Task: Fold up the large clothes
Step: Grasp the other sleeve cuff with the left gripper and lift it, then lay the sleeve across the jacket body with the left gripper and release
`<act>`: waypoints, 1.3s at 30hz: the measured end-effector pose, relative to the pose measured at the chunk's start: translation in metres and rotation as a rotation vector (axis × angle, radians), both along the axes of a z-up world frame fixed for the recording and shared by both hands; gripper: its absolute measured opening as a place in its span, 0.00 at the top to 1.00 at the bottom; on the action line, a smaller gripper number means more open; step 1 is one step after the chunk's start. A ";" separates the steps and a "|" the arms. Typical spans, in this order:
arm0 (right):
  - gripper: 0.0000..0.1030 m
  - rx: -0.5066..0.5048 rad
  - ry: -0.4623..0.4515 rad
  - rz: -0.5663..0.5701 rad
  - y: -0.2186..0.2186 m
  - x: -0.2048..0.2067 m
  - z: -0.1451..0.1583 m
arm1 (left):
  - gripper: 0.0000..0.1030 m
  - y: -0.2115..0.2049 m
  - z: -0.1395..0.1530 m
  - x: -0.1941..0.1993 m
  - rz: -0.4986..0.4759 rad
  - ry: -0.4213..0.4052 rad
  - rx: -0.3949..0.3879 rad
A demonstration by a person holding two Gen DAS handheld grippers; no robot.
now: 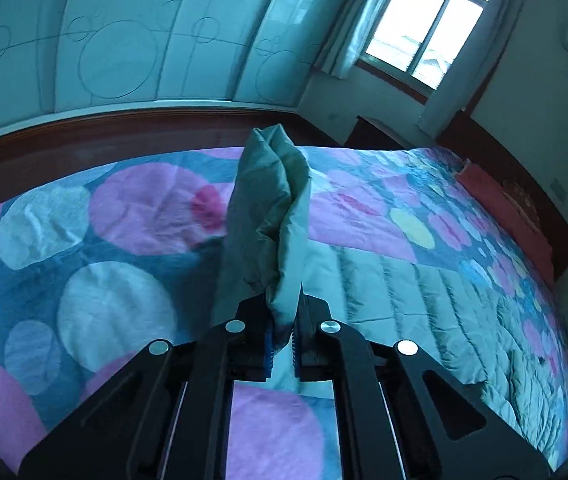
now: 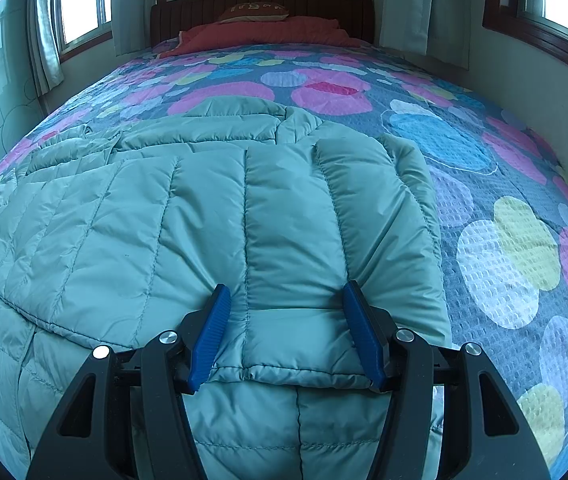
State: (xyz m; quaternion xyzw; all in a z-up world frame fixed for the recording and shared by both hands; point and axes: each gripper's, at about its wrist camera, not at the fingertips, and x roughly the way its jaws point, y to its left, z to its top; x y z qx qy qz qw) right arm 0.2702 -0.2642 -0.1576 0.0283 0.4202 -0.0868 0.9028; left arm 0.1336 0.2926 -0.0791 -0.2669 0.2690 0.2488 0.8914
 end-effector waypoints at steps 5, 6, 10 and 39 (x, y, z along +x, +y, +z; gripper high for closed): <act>0.43 0.008 -0.004 -0.001 0.000 0.000 0.001 | 0.94 -0.083 0.018 0.050 -0.214 -0.016 0.065; 0.43 0.011 -0.005 -0.001 0.000 0.000 0.002 | 0.94 -0.099 0.018 0.059 -0.253 -0.014 0.066; 0.43 0.024 -0.010 -0.004 -0.002 0.001 0.002 | 0.94 -0.169 0.017 0.095 -0.407 0.003 0.097; 0.43 0.056 -0.029 -0.011 -0.005 0.002 -0.002 | 0.52 -0.389 -0.044 0.144 -0.805 0.192 0.231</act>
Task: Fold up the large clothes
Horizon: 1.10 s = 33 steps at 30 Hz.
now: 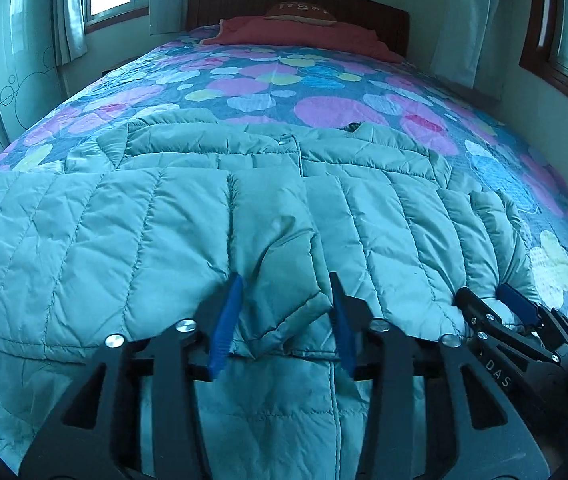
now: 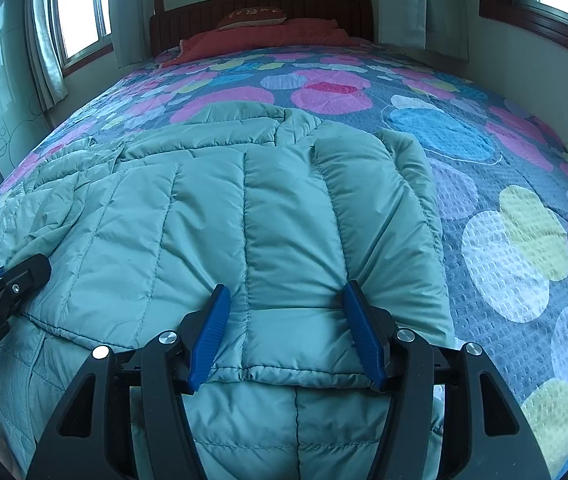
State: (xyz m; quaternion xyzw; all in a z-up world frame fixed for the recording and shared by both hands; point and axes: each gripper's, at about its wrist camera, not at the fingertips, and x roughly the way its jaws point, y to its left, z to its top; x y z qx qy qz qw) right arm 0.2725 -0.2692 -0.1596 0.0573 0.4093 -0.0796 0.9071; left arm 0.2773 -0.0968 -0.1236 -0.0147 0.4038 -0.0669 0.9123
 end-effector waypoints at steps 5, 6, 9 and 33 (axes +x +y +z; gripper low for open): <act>0.41 0.005 0.008 0.005 0.001 0.001 0.001 | 0.38 0.027 0.020 -0.023 -0.007 -0.007 -0.044; 0.41 0.003 0.012 0.004 0.002 0.000 0.002 | 0.38 0.036 0.025 -0.029 -0.001 -0.016 -0.048; 0.41 0.013 0.016 -0.005 0.007 -0.003 0.009 | 0.37 0.070 0.037 -0.046 0.036 -0.044 -0.046; 0.93 0.231 0.017 0.205 0.134 0.034 0.032 | 0.36 0.243 0.023 -0.057 0.376 -0.027 -0.026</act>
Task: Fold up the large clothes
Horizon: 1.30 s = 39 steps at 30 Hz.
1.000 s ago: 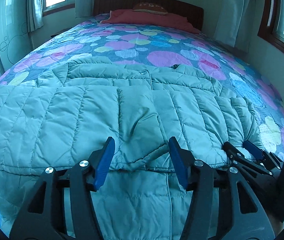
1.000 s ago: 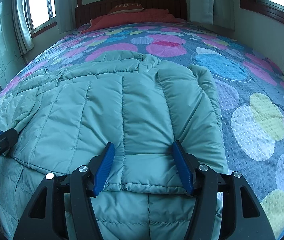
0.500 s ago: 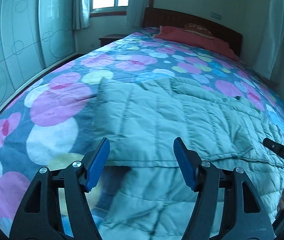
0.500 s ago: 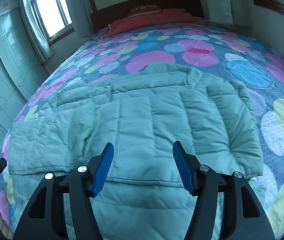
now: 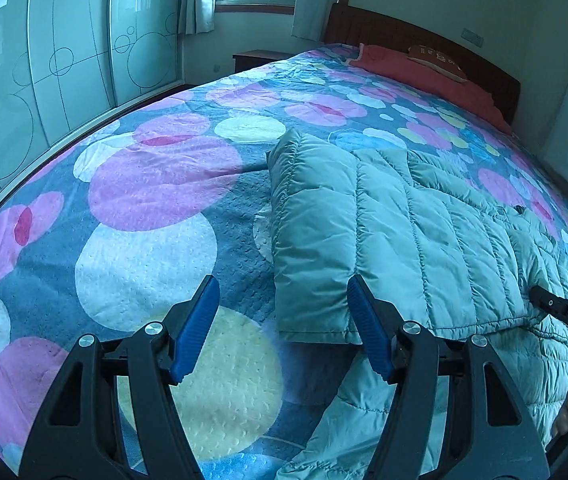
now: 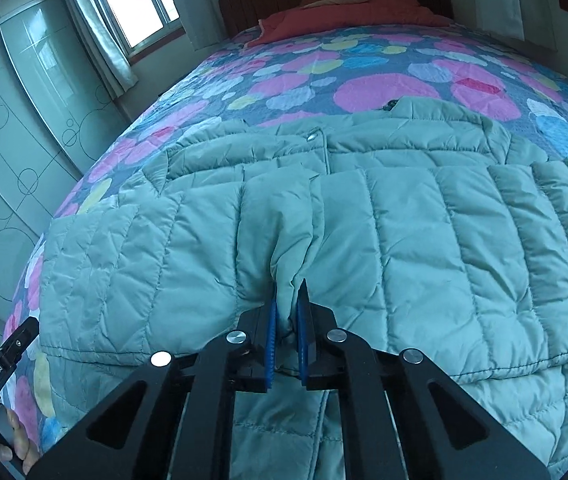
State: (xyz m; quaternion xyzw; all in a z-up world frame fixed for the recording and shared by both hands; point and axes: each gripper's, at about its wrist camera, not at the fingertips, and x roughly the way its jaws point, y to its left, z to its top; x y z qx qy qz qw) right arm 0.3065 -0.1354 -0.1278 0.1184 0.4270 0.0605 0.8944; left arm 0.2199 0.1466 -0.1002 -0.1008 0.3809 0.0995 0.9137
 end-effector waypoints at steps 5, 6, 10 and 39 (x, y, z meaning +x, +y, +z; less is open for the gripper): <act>0.93 -0.063 -0.084 -0.070 -0.041 -0.012 0.025 | 0.36 -0.008 0.007 0.007 -0.026 -0.015 -0.011; 0.93 -0.070 -0.087 -0.085 -0.051 -0.013 0.027 | 0.36 -0.011 0.007 0.010 -0.034 -0.013 -0.012; 0.93 -0.080 -0.074 -0.153 -0.090 -0.014 0.025 | 0.36 -0.026 0.009 0.022 -0.058 -0.011 -0.010; 0.78 -0.109 0.039 -0.256 -0.168 -0.027 -0.007 | 0.36 -0.057 -0.008 0.059 -0.093 0.087 -0.026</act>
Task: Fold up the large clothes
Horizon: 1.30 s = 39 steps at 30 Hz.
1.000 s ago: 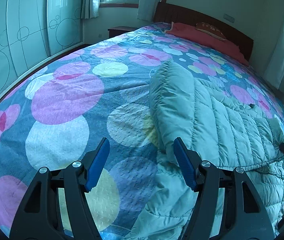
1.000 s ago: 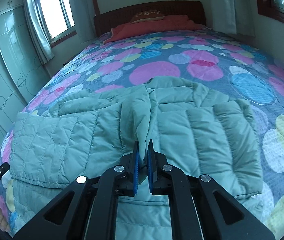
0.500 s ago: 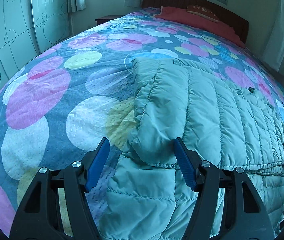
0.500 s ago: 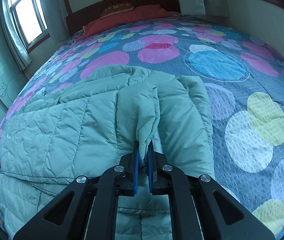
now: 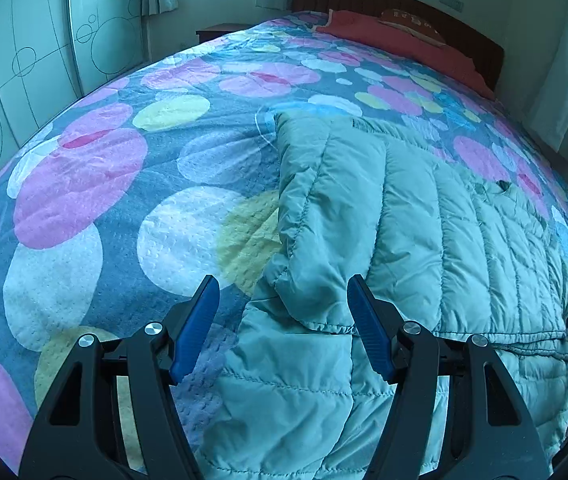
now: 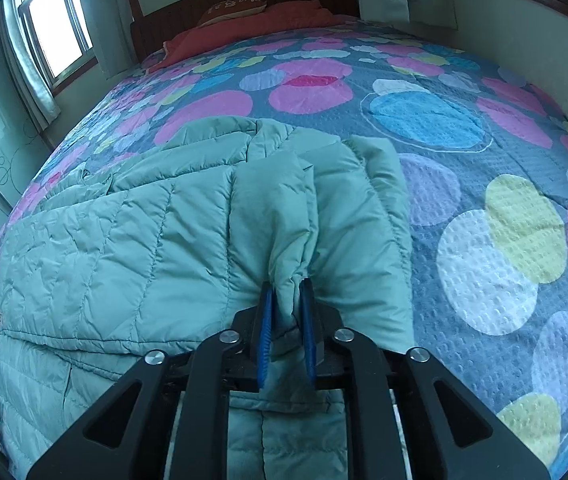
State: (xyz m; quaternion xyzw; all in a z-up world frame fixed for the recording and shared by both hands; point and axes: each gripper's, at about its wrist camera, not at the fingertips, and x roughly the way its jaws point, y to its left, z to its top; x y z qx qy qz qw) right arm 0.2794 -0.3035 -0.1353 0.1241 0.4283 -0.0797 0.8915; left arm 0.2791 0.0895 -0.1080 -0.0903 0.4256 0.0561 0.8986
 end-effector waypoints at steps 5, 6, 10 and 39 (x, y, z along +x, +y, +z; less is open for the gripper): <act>0.53 -0.035 -0.089 -0.032 0.004 -0.003 0.028 | 0.36 0.000 0.018 0.012 -0.001 -0.055 -0.020; 0.53 -0.026 -0.088 -0.016 0.007 0.002 0.029 | 0.36 -0.002 0.017 0.018 -0.005 -0.050 -0.023; 0.53 -0.009 -0.071 0.072 0.029 0.028 0.018 | 0.36 -0.013 -0.003 0.042 -0.022 0.003 0.028; 0.52 -0.067 0.030 0.098 0.051 0.056 -0.015 | 0.31 -0.029 -0.030 0.073 -0.060 0.058 0.065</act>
